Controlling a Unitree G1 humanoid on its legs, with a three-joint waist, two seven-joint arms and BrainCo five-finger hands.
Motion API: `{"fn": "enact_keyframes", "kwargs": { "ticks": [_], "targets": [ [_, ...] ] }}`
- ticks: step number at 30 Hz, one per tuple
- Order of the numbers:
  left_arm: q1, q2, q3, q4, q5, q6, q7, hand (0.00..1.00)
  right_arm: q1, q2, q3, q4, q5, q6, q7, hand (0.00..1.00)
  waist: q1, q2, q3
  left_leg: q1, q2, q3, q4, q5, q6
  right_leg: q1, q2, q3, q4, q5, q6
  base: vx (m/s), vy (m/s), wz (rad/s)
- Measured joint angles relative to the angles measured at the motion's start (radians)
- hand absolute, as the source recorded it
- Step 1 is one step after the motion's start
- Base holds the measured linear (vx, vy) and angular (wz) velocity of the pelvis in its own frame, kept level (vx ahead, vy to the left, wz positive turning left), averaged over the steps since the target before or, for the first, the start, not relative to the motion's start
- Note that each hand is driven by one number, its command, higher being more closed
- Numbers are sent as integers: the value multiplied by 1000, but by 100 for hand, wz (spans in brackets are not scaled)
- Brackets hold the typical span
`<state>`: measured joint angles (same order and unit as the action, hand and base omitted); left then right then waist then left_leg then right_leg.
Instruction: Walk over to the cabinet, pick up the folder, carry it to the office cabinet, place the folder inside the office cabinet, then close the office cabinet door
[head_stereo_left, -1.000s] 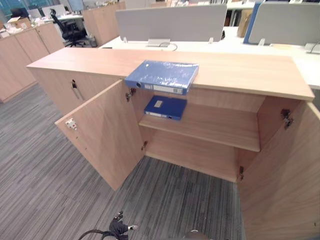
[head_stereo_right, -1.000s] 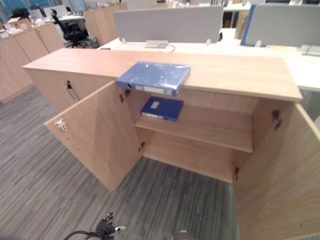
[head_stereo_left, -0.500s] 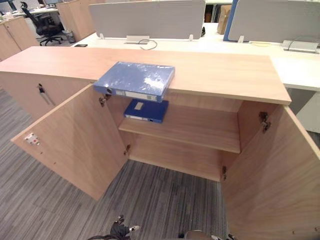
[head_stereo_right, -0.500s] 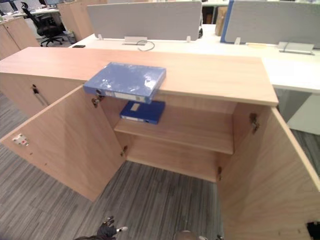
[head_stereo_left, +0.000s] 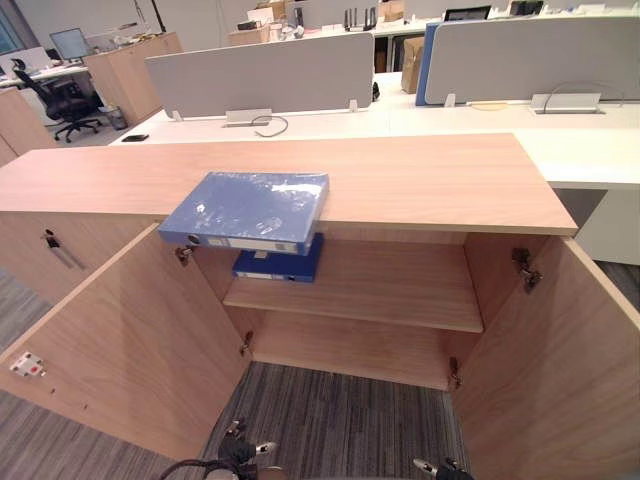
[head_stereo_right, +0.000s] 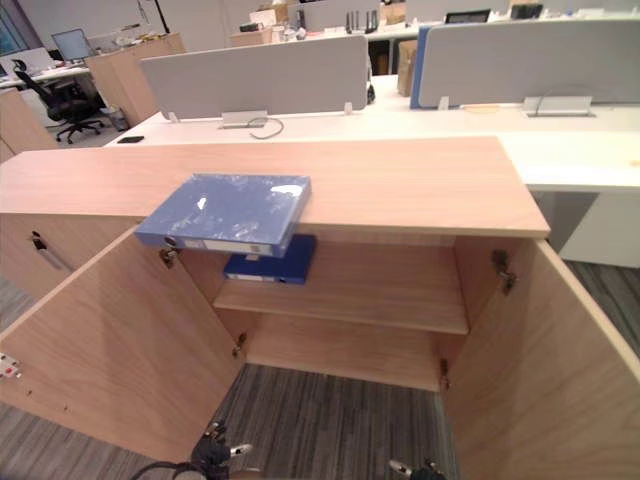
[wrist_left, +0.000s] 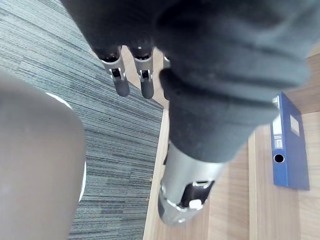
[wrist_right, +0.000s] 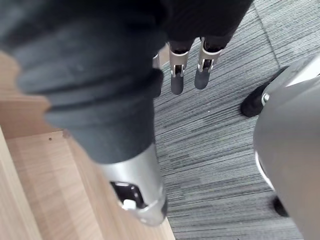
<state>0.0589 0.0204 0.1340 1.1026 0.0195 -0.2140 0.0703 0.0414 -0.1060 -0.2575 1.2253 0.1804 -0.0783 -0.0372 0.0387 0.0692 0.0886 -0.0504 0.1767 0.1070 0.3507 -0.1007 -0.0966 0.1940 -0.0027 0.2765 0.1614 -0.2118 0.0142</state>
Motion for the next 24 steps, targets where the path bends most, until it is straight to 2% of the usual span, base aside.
{"fn": "enact_keyframes", "kwargs": {
  "ticks": [1, 2, 3, 5, 7, 11, 15, 19, 22, 23, 24],
  "targets": [
    [-6, 5, 0, 3, 0, 0, 2, 0, 0, 3, 17, 0, -1, -1, -2, 0, -1, -8, 0, 11, -12, -8, -31, -7, -1, -4, -8, -1, 5, -6, 7, 100, 330, 19],
    [-18, 25, 1, 1, -13, 0, 4, 0, -5, 13, 39, 6, -5, -1, -3, 0, 4, -45, 15, 13, -42, -6, -65, 5, 14, -15, -36, -7, 8, -11, 13, 37, 262, 19],
    [-25, 32, 8, -3, -27, 0, 9, 0, -8, 18, 57, 8, -5, -1, -3, 0, 16, -59, 24, 12, -65, -5, -77, 10, 23, -21, -56, -7, 6, -13, 17, -2, 223, 13],
    [-22, 32, 24, 1, -37, 1, 16, 0, -13, 23, 70, 6, -5, -1, -3, 0, 17, -55, 24, 20, -93, -3, -100, 19, 35, -23, -81, -6, 1, -15, 20, -12, 169, 4],
    [-16, 32, 51, 4, -54, 2, 18, 0, -25, 23, 105, 9, -7, -1, -2, 0, 16, -55, 24, 36, -103, 1, -126, 29, 36, -24, -85, 0, 0, -15, 21, -6, 98, -5],
    [-13, 29, 70, 18, -88, 10, 17, 0, -30, 22, 105, 25, -6, -1, -6, 0, 6, -58, 11, 57, -103, -7, -189, 58, 31, -34, -78, 6, -5, -15, 22, 8, 14, -3],
    [-16, 25, 54, 35, -135, 10, 1, 0, -30, 21, 102, 27, -8, -1, -8, 0, 2, -58, 4, 71, -102, -7, -206, 57, 30, -34, -74, 27, -13, -12, 25, 53, 12, -15],
    [-2, 40, -36, -20, -311, 17, -15, 0, -29, 20, 104, 31, -7, -1, -8, 0, 1, -58, 0, 70, -104, -15, -206, 52, 33, -34, -76, 30, -15, -4, 30, 48, 30, -2],
    [70, 27, -109, -339, -609, 14, -38, 0, -27, 12, 166, 30, -3, -2, -9, 0, 12, -58, -3, 68, -109, -32, -212, 53, 35, -33, -79, 24, -16, 0, 33, -17, 30, 10],
    [82, 24, -111, -399, -654, 11, -46, 0, -27, 12, 178, 28, -5, -2, -8, 0, 13, -57, -5, 68, -111, -35, -215, 54, 36, -33, -80, 22, -16, 0, 33, -53, 39, 10],
    [102, 22, -116, -506, -779, 7, -72, 0, -26, 9, 194, 25, -4, -2, -7, 0, 15, -57, -8, 69, -118, -42, -225, 60, 40, -34, -86, 19, -18, 0, 33, -50, 35, 6]
  ]
}}
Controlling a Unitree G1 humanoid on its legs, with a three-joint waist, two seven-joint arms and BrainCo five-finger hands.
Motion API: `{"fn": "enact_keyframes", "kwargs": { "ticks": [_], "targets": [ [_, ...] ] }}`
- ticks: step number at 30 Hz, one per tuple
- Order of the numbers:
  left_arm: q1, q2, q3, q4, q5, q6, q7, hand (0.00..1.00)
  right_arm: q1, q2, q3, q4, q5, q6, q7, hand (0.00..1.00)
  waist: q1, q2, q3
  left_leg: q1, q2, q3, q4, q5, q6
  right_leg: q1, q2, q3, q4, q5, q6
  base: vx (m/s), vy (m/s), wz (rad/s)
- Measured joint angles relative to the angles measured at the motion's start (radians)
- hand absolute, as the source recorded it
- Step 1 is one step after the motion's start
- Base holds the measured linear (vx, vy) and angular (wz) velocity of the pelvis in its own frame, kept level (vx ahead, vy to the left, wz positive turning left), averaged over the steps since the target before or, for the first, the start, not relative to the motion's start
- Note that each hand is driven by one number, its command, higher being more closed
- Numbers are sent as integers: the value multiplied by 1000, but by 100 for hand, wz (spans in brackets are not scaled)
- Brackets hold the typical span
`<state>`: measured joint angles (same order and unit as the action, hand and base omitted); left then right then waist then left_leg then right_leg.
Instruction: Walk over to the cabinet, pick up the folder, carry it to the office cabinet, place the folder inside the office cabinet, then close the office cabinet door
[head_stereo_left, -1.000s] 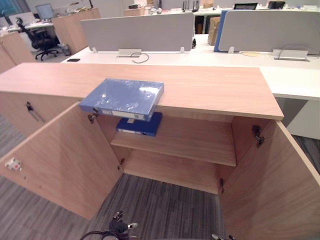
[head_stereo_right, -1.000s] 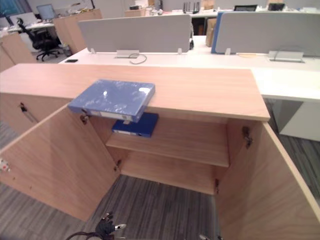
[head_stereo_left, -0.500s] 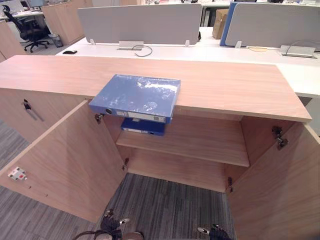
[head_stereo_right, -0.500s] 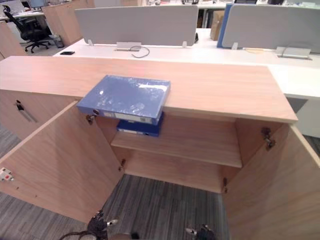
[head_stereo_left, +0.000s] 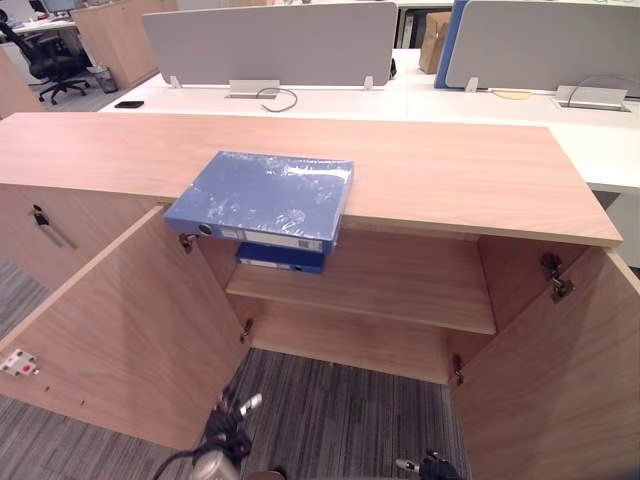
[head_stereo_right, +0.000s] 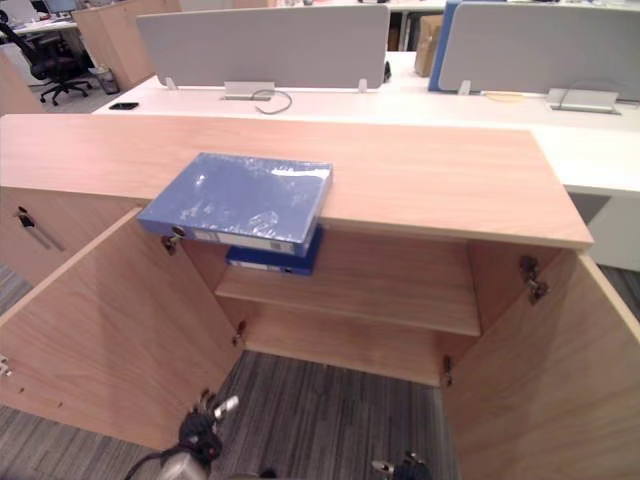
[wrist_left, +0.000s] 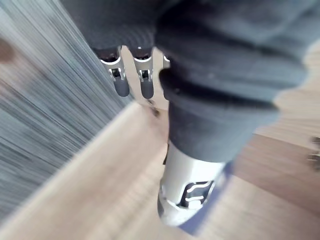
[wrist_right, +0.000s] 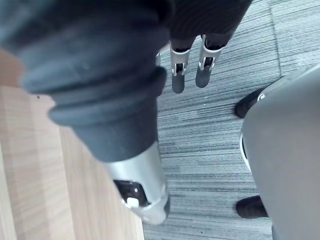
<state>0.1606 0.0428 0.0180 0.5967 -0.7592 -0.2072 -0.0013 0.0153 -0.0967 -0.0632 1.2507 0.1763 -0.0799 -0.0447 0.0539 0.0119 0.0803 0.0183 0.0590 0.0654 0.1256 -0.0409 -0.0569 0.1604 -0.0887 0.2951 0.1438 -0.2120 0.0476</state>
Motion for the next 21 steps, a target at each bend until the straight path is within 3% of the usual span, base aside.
{"fn": "enact_keyframes", "kwargs": {
  "ticks": [4, 7, 9, 12, 13, 14, 16, 17, 18, 19, 21],
  "targets": [
    [32, -2, 33, -255, -217, -19, -37, 0, 0, -10, 35, 1, -1, 4, 6, 0, 14, 1, -6, -1, -21, -22, -41, 20, 7, -10, -17, -5, -29, 19, 13, -58, 55, -2],
    [69, -4, 65, -441, -259, -48, -20, 0, 1, -17, 65, 1, -1, 8, 6, 0, 23, 0, -18, -7, -25, -21, -76, 41, 13, -37, -19, -4, -32, 36, 23, -45, 50, -8],
    [87, -10, 71, -568, -209, -73, 16, 0, 8, -18, 64, 1, -1, 9, 6, 0, 30, 1, -30, -14, -31, -23, -87, 50, 19, -48, -24, -5, -33, 39, 25, -28, 55, 1],
    [100, -44, 91, -760, 50, -88, 103, 0, 15, -16, 53, 1, 0, 9, 6, 0, 34, 1, -36, -20, -37, -23, -88, 51, 22, -56, -30, 4, -32, 49, 39, -38, 70, -1],
    [99, -50, 95, -793, 85, -90, 112, 0, 17, -16, 50, 2, 0, 9, 6, 0, 35, 2, -39, -21, -37, -23, -89, 51, 22, -59, -30, 7, -32, 52, 42, -41, 67, -10],
    [95, -69, 122, -867, 345, -89, 209, 0, 26, -15, 43, 1, 1, 8, 6, 0, 35, 2, -61, -32, -39, -23, -93, 50, 22, -75, -30, 11, -32, 58, 45, -35, 65, -10],
    [87, -82, 142, -908, 539, -84, 288, 0, 29, -14, 39, 0, 3, 6, 7, 0, 35, 3, -66, -33, -39, -23, -93, 53, 25, -77, -30, 11, -32, 63, 49, -18, 50, -5],
    [72, -86, 154, -950, 721, -61, 364, 0, 33, -7, 10, 1, 3, 7, 9, 0, 33, 3, -72, -33, -39, -24, -93, 54, 26, -77, -30, 11, -32, 65, 49, -23, 51, -1],
    [67, -86, 158, -965, 788, -50, 386, 0, 36, -6, 4, 1, 3, 7, 9, 0, 33, 3, -75, -33, -39, -23, -95, 54, 26, -78, -30, 11, -32, 66, 50, -44, 61, -1],
    [55, -86, 166, -993, 947, -30, 443, 0, 41, -5, 4, 1, 3, 7, 9, 0, 32, 3, -87, -29, -39, -23, -107, 57, 22, -81, -30, 11, -32, 66, 50, -37, 40, -3],
    [41, -78, 162, -1005, 1103, -25, 496, 0, 45, -3, 4, -1, 3, 7, 11, 0, 33, 4, -92, -21, -39, -23, -122, 61, 21, -84, -29, 14, -32, 66, 50, -30, 25, -11]
  ]
}}
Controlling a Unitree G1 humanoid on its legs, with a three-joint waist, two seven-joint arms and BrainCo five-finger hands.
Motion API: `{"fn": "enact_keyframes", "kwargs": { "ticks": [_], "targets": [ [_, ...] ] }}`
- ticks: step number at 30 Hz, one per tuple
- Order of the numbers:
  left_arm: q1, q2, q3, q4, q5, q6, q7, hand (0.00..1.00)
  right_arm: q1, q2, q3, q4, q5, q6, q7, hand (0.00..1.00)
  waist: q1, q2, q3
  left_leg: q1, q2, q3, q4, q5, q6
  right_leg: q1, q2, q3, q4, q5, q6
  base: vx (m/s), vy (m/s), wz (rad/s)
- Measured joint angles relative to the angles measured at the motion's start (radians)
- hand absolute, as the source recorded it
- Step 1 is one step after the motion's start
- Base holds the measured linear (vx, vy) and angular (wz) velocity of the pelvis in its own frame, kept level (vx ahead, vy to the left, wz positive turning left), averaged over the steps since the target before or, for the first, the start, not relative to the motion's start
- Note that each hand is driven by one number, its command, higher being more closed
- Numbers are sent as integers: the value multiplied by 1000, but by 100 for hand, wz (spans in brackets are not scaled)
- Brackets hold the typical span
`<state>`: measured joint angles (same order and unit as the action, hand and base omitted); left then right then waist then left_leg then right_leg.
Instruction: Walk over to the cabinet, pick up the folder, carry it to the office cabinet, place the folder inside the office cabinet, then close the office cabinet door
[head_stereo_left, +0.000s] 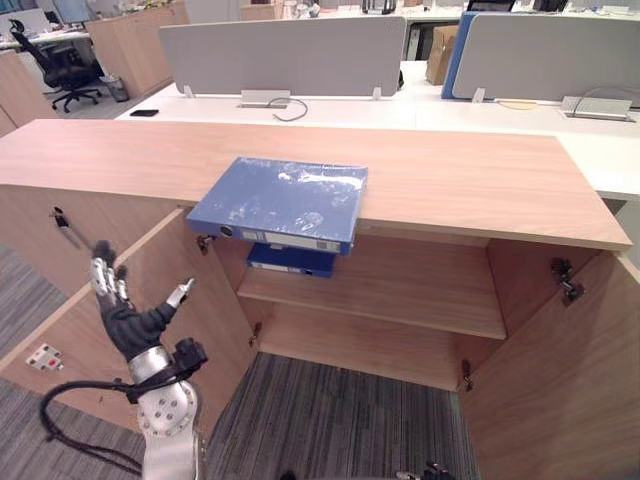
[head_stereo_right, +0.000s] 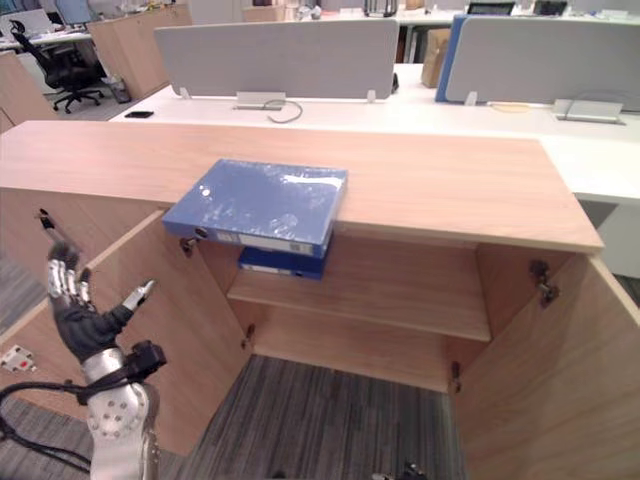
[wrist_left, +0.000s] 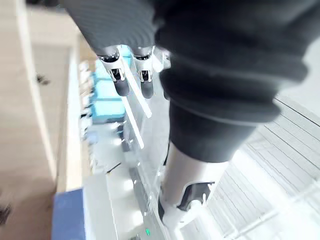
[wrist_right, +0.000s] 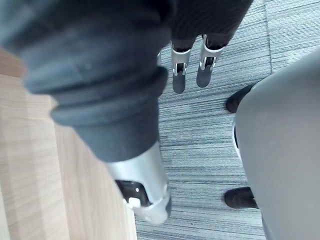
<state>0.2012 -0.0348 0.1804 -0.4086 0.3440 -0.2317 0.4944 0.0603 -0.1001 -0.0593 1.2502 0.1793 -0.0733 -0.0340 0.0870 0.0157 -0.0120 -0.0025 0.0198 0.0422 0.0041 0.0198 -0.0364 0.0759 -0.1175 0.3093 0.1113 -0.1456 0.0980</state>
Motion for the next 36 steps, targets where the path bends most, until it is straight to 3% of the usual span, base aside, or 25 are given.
{"fn": "enact_keyframes", "kwargs": {
  "ticks": [4, 10, 13, 24, 36],
  "targets": [
    [-72, 139, -119, -3, 248, 0, 14, 0, 5, 6, -32, -2, -1, -3, 7, 0, -2, 2, -3, 7, 4, -5, -17, 2, 2, -15, 10, 12, -6, 7, 3, -41, 16, -23],
    [-243, 281, -244, 206, 432, -15, -10, 0, 14, 1, -39, -42, -3, -8, 29, 0, -40, 20, -13, 17, 16, 7, -28, 17, -2, -16, 19, 27, -35, 35, 1, -50, 40, -19],
    [-265, 335, -265, 311, 487, -9, -11, 0, 14, -3, -39, -42, -2, -10, 32, 0, -42, 22, -14, 42, 20, 9, -64, 33, -7, -6, 22, 27, -53, 40, -5, -42, 30, -9],
    [-419, 519, -312, 524, 521, 28, -10, 0, 22, -4, -77, -42, -3, -10, 47, 0, -43, 22, -13, 73, 20, 6, -90, 53, -15, 18, 24, 26, -73, 43, -9, -20, 30, -1],
    [-567, 600, -344, 587, 550, 50, -8, 0, 24, -1, -114, -41, -3, -11, 64, 0, -56, 11, -8, 77, 20, 6, -90, 56, -11, 20, 24, 26, -76, 43, -9, -24, 39, -1]
  ]
}}
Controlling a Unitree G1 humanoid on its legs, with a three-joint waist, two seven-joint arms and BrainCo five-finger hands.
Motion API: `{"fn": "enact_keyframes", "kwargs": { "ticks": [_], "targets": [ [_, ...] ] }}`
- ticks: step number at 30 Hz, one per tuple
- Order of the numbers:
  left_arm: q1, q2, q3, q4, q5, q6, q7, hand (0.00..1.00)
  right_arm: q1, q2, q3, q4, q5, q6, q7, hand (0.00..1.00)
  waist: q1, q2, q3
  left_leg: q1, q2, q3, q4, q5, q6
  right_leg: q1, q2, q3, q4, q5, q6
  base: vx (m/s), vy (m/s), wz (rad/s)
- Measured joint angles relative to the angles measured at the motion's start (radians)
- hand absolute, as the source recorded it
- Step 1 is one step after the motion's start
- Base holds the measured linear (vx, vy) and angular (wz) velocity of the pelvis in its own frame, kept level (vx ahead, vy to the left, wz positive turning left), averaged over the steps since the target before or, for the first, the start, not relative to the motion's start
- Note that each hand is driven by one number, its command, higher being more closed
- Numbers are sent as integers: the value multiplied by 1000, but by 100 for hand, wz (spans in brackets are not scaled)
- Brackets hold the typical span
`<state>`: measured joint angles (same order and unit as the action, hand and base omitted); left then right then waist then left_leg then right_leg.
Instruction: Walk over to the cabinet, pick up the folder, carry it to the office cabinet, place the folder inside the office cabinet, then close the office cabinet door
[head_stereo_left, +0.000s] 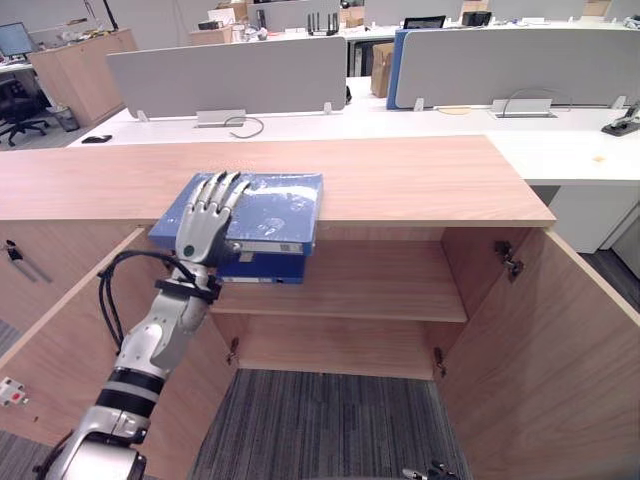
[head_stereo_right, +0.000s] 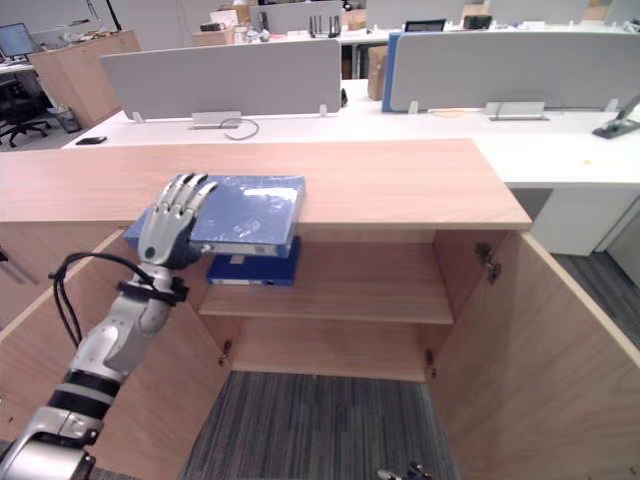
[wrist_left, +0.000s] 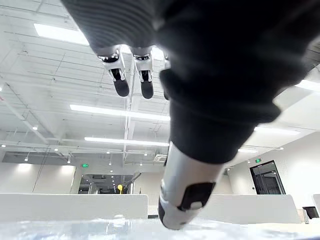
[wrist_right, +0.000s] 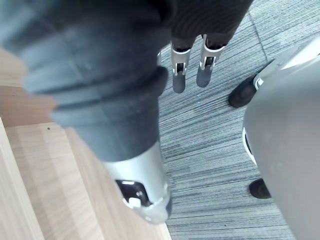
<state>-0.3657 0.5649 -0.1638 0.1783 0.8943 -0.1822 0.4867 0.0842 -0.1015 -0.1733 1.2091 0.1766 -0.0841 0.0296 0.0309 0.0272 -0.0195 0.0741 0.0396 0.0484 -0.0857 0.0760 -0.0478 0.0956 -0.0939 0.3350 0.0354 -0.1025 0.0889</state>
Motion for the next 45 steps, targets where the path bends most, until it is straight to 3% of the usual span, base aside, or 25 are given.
{"fn": "enact_keyframes", "kwargs": {
  "ticks": [7, 16, 45],
  "targets": [
    [-26, 1, -1, 43, -1, 10, 9, 0, -1, 0, 7, -1, 1, 0, 0, 0, -11, -12, 3, 0, 0, 0, 0, 0, 0, 0, -1, -1, -4, 1, -1, -27, 42, 0],
    [-27, -1, -1, 133, -9, 38, 9, 0, 6, 6, 48, 0, 2, 0, -1, 0, -14, -57, 1, -3, -1, -1, 0, -1, 0, 0, -3, -2, -12, 2, -3, -4, 8, 0],
    [-102, -13, -1, 246, -40, 66, 10, 0, 6, 9, 39, 1, 23, -6, -15, 0, -43, -62, 2, -5, -1, 6, 0, -7, -4, -4, -3, -1, -13, 3, -1, 0, 0, 0]
  ]
}}
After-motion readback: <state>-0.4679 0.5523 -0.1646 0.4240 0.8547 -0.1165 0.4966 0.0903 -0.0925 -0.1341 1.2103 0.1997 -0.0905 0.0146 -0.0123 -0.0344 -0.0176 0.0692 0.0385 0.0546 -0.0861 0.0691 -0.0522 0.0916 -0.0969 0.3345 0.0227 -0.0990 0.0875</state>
